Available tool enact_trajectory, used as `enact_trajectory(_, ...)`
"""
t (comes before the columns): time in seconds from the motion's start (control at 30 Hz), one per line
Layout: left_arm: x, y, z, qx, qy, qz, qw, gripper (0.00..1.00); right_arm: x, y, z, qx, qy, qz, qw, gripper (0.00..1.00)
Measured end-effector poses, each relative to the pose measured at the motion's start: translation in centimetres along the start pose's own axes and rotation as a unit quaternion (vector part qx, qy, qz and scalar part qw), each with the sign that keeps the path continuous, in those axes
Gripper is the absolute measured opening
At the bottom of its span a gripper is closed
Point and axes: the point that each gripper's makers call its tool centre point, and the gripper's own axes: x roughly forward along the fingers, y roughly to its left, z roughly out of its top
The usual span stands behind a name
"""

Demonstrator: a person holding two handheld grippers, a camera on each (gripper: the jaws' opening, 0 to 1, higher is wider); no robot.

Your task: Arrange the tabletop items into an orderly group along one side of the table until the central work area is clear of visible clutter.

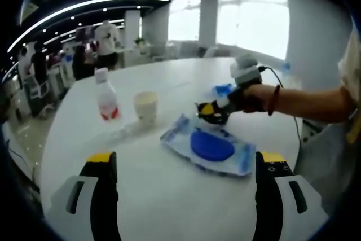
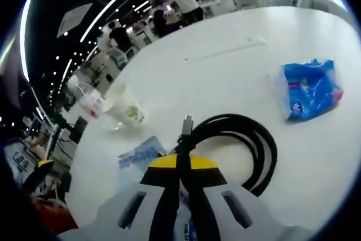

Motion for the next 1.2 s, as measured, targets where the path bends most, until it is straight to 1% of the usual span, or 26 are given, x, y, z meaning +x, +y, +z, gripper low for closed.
enact_trajectory(0.17, 0.0, -0.2, 0.2, 0.001, -0.004, -0.003, 1.0000, 0.99, -1.0, 0.4, 0.8, -0.006, -0.011, 0.010, 0.9999, 0.02)
enact_trajectory(0.47, 0.0, -0.3, 0.4, 0.003, -0.008, -0.005, 1.0000, 0.99, -3.0, 1.3, 2.4, -0.001, -0.033, 0.032, 0.9989, 0.02)
enact_trajectory(0.5, 0.0, -0.3, 0.4, 0.003, -0.009, -0.006, 0.9999, 0.99, -3.2, 1.3, 2.6, 0.000, -0.035, 0.033, 0.9988, 0.02)
enact_trajectory(0.57, 0.0, -0.4, 0.6, 0.003, -0.012, -0.008, 0.9999, 0.99, -3.4, 1.4, 3.2, 0.021, -0.041, 0.041, 0.9981, 0.02)
enact_trajectory(0.63, 0.1, -0.7, 0.5, 0.006, -0.007, -0.012, 0.9999, 0.99, -3.8, 1.4, 3.5, 0.020, -0.042, 0.042, 0.9980, 0.02)
enact_trajectory(0.73, 0.2, -0.9, 0.5, 0.011, -0.006, -0.015, 0.9998, 0.99, -4.6, 1.3, 3.8, 0.002, -0.046, 0.040, 0.9981, 0.01)
enact_trajectory(0.83, 0.1, -0.9, 0.7, 0.010, -0.012, -0.018, 0.9997, 0.99, -5.5, 1.1, 4.3, -0.005, -0.051, 0.039, 0.9979, 0.01)
enact_trajectory(0.9, 0.1, -1.0, 0.8, 0.010, -0.014, -0.019, 0.9997, 0.99, -6.1, 0.8, 4.9, -0.026, -0.064, 0.030, 0.9972, 0.01)
enact_trajectory(0.97, 0.1, -1.0, 0.9, 0.013, -0.015, -0.019, 0.9996, 0.99, -6.9, 0.7, 5.1, -0.030, -0.065, 0.030, 0.9970, 0.01)
enact_trajectory(1.0, 0.1, -1.0, 1.0, 0.014, -0.017, -0.019, 0.9996, 0.99, -7.2, 0.5, 5.3, -0.042, -0.066, 0.025, 0.9966, 0.01)
enact_trajectory(1.07, 0.1, -1.1, 1.1, 0.013, -0.020, -0.021, 0.9995, 0.99, -7.9, 0.0, 5.6, -0.052, -0.073, 0.015, 0.9959, 0.01)
enact_trajectory(1.2, 0.1, -1.2, 1.2, 0.017, -0.020, -0.022, 0.9994, 0.99, -8.9, -0.6, 5.5, -0.059, -0.072, 0.010, 0.9956, 0.01)
